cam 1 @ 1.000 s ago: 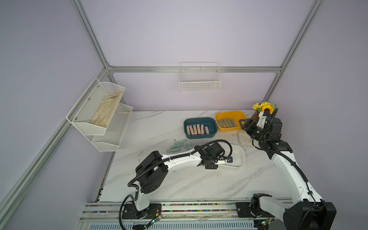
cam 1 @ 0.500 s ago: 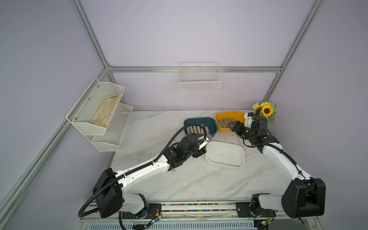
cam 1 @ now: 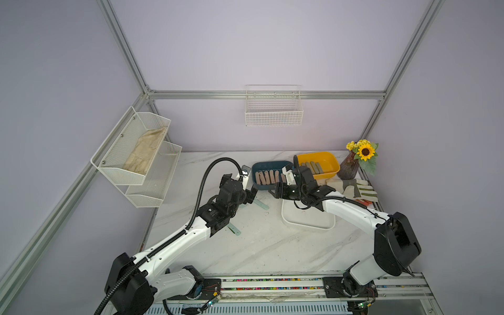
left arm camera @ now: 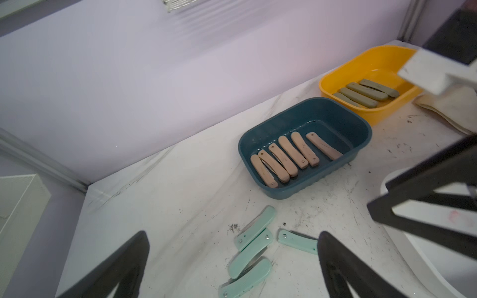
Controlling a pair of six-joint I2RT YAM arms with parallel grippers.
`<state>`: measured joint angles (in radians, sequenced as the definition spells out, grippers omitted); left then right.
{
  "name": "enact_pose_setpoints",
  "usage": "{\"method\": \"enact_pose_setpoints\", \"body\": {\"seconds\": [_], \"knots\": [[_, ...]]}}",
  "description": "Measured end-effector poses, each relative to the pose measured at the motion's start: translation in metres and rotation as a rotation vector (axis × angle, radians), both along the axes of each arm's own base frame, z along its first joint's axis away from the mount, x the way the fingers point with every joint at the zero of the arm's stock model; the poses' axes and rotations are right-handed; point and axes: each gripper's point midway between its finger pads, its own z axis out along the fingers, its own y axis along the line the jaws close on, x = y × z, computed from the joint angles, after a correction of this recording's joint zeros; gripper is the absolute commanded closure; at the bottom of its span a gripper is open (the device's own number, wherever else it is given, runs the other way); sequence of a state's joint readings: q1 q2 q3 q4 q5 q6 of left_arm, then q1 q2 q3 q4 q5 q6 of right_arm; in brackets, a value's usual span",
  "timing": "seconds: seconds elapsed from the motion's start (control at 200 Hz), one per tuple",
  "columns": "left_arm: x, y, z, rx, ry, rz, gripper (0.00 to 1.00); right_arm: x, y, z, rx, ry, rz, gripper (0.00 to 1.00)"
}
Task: Place the fruit knives into the storage box by color
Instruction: Pick up the fruit knife from the center of the board.
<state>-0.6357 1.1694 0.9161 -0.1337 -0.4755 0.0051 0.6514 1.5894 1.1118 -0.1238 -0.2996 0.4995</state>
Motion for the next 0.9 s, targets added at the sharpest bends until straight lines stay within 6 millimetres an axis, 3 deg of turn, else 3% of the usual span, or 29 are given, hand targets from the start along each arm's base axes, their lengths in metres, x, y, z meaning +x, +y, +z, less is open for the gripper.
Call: {"method": "enact_pose_setpoints", "body": {"seconds": [0.225,0.5,0.69,0.9], "knots": [[0.004,0.054,-0.020,-0.126,0.114,0.183,0.00,-0.037,0.067,-0.043,-0.099,0.013,0.154,0.30],[-0.003,0.094,-0.038,-0.321,0.223,0.341,0.00,-0.074,0.146,-0.081,-0.223,-0.057,0.310,0.30],[-0.009,0.124,-0.050,-0.473,0.288,0.469,0.00,-0.089,0.181,-0.106,-0.297,-0.103,0.367,0.30],[-0.012,0.143,-0.054,-0.585,0.314,0.544,0.00,-0.086,0.194,-0.122,-0.377,-0.149,0.353,0.30]]}}
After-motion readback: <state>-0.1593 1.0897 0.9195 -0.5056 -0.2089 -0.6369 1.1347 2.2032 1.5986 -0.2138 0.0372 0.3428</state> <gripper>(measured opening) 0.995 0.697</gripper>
